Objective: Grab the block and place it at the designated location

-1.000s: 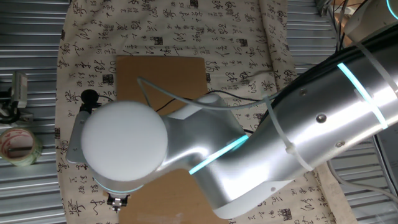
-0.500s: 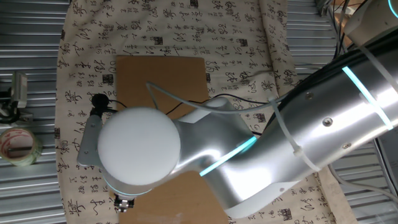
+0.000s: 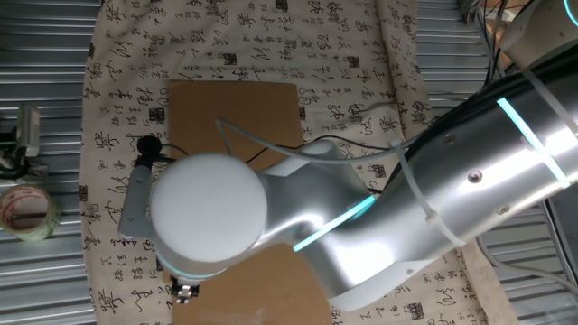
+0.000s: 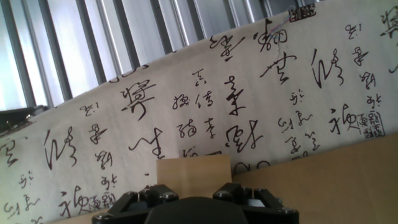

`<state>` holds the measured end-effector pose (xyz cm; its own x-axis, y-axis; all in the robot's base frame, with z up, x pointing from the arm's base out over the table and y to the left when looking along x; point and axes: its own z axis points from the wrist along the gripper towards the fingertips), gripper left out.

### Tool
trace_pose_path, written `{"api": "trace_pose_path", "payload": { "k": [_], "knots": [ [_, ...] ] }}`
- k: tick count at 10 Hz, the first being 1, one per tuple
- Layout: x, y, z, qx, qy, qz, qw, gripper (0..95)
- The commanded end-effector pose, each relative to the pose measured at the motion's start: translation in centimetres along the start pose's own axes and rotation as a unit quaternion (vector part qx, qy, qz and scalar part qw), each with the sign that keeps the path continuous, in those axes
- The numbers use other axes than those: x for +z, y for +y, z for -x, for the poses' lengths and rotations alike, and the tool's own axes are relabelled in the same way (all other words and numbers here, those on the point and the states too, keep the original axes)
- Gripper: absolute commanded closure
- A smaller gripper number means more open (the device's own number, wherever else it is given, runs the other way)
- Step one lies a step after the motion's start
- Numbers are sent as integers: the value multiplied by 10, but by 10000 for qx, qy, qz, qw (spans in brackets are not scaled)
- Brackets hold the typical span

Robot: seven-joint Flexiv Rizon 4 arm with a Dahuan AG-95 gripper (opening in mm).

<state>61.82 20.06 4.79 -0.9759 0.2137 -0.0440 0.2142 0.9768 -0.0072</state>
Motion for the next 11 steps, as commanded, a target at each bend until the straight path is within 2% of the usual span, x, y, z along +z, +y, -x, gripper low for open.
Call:
{"api": "trace_pose_path", "payload": {
  "k": [1, 11],
  "knots": [
    [0, -7, -4, -80, -1, 7, 10000, 950],
    [2, -29, -19, -350, -20, 54, 9994, 950]
  ]
}}
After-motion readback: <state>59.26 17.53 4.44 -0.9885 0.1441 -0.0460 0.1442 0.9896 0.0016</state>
